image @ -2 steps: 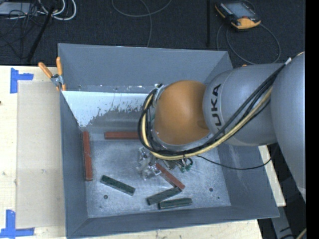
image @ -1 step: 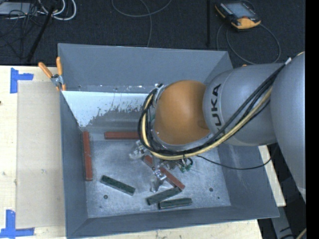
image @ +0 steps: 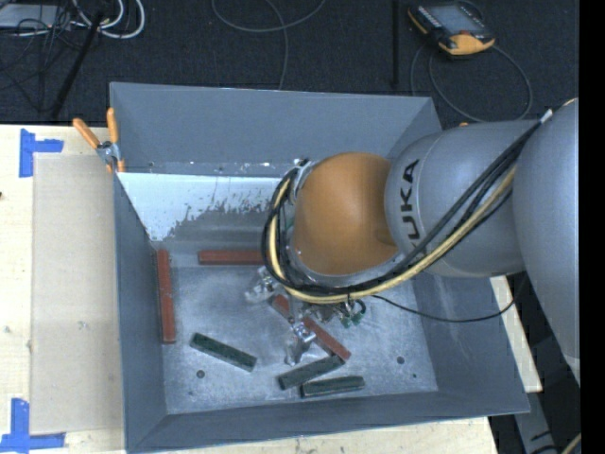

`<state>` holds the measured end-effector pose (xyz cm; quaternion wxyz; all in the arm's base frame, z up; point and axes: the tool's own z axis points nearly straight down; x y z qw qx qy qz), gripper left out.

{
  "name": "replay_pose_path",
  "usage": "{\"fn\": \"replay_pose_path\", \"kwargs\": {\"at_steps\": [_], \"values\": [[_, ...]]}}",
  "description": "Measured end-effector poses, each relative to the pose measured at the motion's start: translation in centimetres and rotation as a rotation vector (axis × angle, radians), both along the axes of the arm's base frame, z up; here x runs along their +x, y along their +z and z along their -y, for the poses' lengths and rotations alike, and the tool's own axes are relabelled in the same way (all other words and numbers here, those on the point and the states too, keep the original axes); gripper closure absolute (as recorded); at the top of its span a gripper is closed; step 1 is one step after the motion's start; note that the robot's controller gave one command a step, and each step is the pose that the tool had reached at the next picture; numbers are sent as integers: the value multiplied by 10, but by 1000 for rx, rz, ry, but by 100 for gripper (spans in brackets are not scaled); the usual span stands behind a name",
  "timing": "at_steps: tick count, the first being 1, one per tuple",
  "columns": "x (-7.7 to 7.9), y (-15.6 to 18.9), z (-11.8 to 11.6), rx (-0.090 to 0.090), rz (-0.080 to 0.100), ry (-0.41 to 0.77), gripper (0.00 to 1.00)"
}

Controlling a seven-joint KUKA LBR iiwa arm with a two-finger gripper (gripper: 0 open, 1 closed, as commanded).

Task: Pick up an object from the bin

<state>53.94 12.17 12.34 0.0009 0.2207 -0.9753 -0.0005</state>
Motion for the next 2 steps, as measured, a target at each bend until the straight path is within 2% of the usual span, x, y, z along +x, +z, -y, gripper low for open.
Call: {"fn": "replay_pose_path", "kwargs": {"at_steps": [1, 2], "values": [[-48, -50, -26, 5, 14, 119, 100], [-50, -51, -24, 1, 6, 118, 0]]}}
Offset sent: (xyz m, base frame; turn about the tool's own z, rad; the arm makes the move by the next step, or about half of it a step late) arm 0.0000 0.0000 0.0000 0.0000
